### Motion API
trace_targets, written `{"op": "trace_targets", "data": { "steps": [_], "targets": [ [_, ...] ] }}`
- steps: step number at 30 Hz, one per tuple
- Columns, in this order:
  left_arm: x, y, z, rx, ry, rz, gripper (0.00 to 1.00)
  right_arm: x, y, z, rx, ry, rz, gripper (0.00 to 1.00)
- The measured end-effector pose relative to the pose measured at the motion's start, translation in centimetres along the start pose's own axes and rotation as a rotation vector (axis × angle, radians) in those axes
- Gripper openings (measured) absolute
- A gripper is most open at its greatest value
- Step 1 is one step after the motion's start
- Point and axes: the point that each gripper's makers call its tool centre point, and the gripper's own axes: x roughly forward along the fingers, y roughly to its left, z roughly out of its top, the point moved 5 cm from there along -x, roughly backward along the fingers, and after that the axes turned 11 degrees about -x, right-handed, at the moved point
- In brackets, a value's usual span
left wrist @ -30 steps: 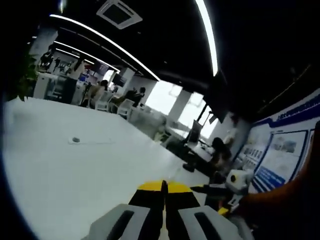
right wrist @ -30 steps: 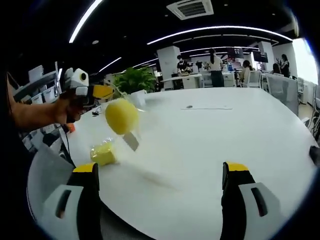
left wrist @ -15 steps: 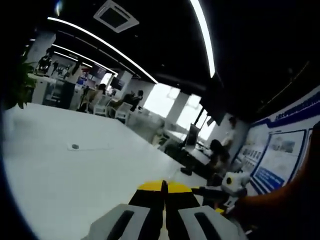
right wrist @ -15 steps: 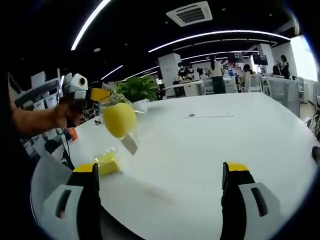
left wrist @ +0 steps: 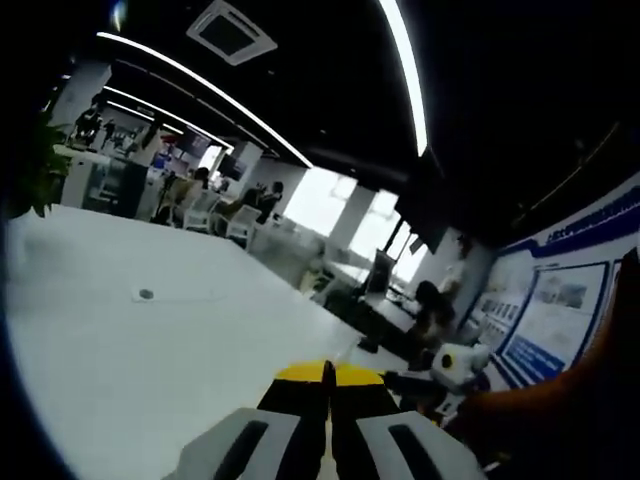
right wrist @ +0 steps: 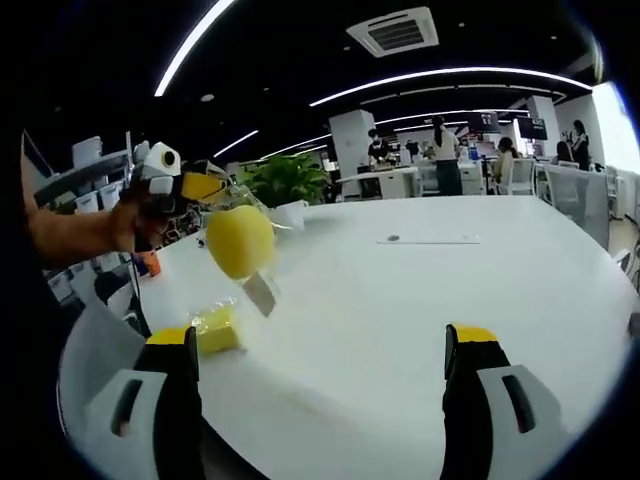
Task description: Compare the silicone blocks by pressing each to a similar depth, holding the contact briefly, and releasing to observe deformation and rebound differences across the visible hardness samples.
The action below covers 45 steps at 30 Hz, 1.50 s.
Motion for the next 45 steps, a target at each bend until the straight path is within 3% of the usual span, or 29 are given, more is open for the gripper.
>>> {"op": "trace_targets", "data": {
  "steps": [7,16,22,39,45],
  "targets": [
    [-0.4,-0.1,0.2,-0.011,0.002,-0.007,0.0,1.7,0.4,0.1,-0.027,-0.013,0.067,0.96],
    [-1.0,-0.3,0.4,-0.014,-0.003,-0.006,0.0,3.5,2.3,1.8,-0.052,-0.052,0.211,0.96],
    [-1.2,-0.4,0.7,-0.022,-0.015,-0.014,0.0,4.4,2.7,2.1,-0.009,-0.087,0.274,0.96],
    [-1.7,-1.4,1.3,-0.042,-0.037,-0.047,0.0,6.5,4.3,5.0,-0.033,-0.166,0.363,0.96],
    [-1.7,-2.3,1.0,-0.043,-0.019,-0.092,0.0,7.1,5.1,6.1,-0.045,-0.196,0.392,0.96]
  ]
}}
